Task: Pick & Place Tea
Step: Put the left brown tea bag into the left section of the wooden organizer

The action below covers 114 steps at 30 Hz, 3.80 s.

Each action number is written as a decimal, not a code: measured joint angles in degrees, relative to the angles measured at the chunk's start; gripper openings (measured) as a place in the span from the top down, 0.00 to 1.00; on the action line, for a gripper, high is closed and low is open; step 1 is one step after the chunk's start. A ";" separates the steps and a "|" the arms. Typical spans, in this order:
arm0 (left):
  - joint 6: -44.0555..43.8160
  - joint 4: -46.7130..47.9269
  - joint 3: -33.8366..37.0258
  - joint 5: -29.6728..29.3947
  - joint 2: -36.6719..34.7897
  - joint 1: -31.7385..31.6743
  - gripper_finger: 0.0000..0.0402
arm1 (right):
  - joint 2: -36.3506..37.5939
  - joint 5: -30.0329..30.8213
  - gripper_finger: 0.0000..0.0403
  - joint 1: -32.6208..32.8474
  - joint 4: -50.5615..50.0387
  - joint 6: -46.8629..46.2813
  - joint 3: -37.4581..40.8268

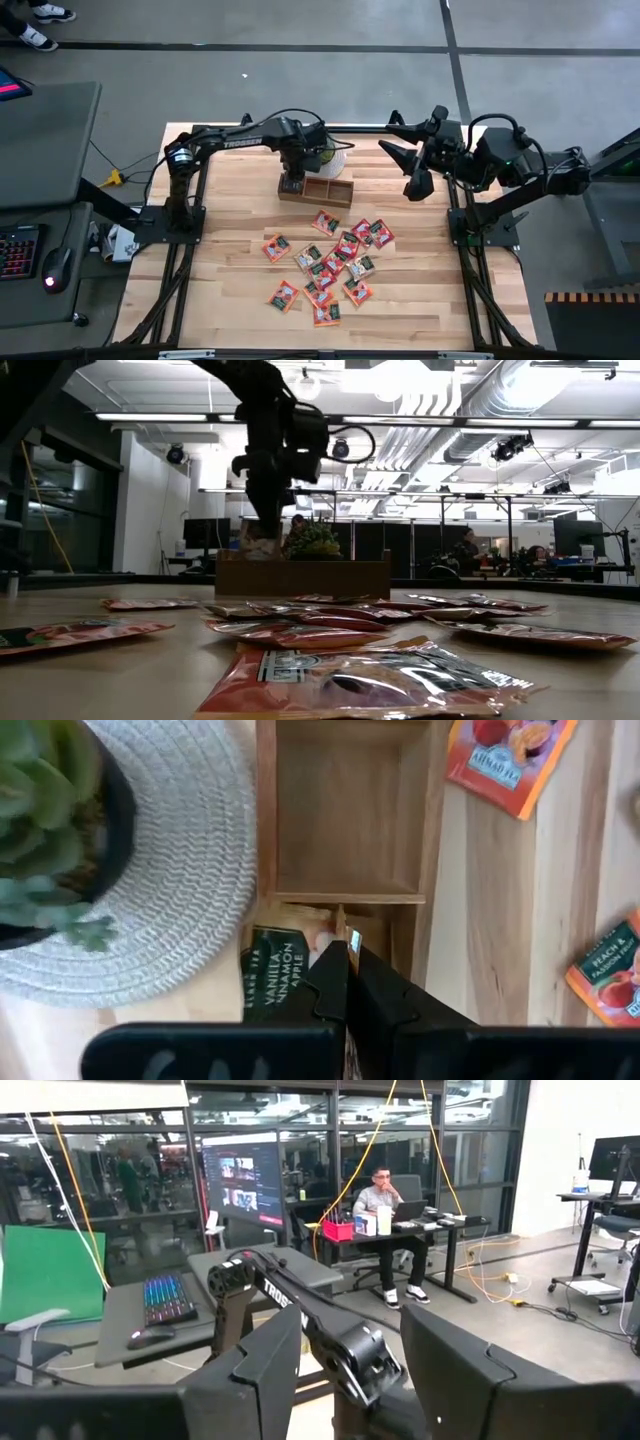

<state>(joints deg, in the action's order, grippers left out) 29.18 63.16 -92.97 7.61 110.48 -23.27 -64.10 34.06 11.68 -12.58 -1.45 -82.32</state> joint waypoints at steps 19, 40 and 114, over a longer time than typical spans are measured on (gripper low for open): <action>-0.98 0.44 -0.07 2.58 2.19 -0.37 1.00 | 0.00 0.00 0.58 0.00 0.20 -1.11 0.00; -1.69 0.39 -0.07 -0.28 2.19 -0.37 0.67 | 0.00 0.01 0.58 0.00 -0.15 -1.11 0.00; -79.11 -40.01 39.44 -13.35 -35.40 39.55 0.67 | -8.31 -10.34 0.58 -0.16 -21.85 -25.57 8.10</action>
<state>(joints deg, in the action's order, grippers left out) -49.93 23.15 -53.53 -5.73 75.07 16.28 -72.40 23.73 11.52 -34.43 -27.02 -74.23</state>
